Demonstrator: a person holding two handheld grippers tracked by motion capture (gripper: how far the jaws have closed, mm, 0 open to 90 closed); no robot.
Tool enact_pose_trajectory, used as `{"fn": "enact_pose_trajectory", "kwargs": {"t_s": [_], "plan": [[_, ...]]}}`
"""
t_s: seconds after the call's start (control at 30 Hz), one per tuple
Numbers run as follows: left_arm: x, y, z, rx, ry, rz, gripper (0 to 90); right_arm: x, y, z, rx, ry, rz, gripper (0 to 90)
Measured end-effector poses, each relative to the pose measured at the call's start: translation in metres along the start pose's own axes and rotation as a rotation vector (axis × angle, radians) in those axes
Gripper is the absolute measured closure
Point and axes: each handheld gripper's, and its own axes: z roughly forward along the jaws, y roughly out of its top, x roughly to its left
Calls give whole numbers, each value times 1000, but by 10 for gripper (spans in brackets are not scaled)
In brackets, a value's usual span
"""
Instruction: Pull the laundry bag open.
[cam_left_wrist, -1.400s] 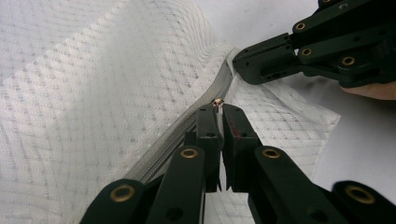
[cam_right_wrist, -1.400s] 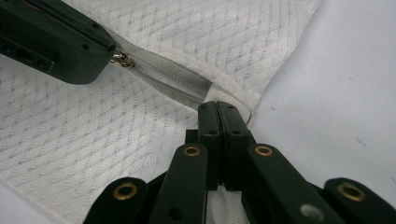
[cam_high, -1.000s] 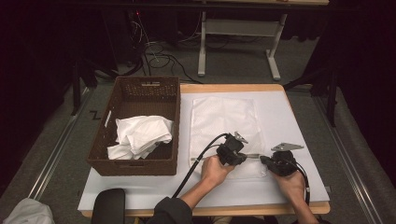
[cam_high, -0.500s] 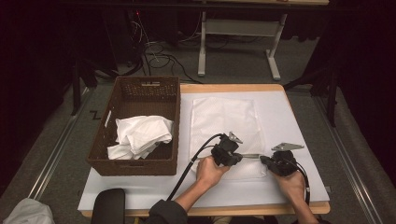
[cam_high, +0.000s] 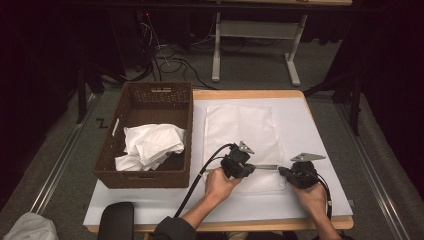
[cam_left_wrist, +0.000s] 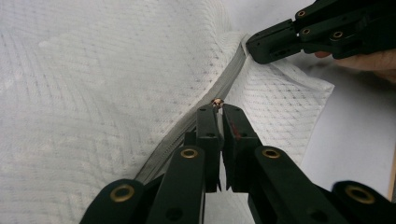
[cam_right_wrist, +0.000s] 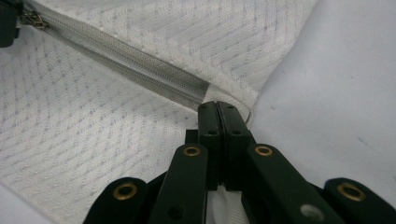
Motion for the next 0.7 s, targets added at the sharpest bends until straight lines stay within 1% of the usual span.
{"fn": "enact_pose_trajectory", "kwargs": {"t_s": [0.13,0.17,0.33,0.37,0.5,0.7], "plan": [[0,-1,-4,1,8,5,857,0,0,0,4,-1,1,898],[0,-1,-6,3,12,20,857,0,1,0,6,2,5,898],[1,-3,-7,13,21,29,857,0,1,0,10,2,6,897],[1,-4,-9,12,27,30,857,0,1,0,9,0,5,898],[1,-7,-12,5,31,28,857,1,1,0,11,-6,-1,898],[3,-9,-15,5,27,25,857,1,2,0,12,-6,-3,898]]}}
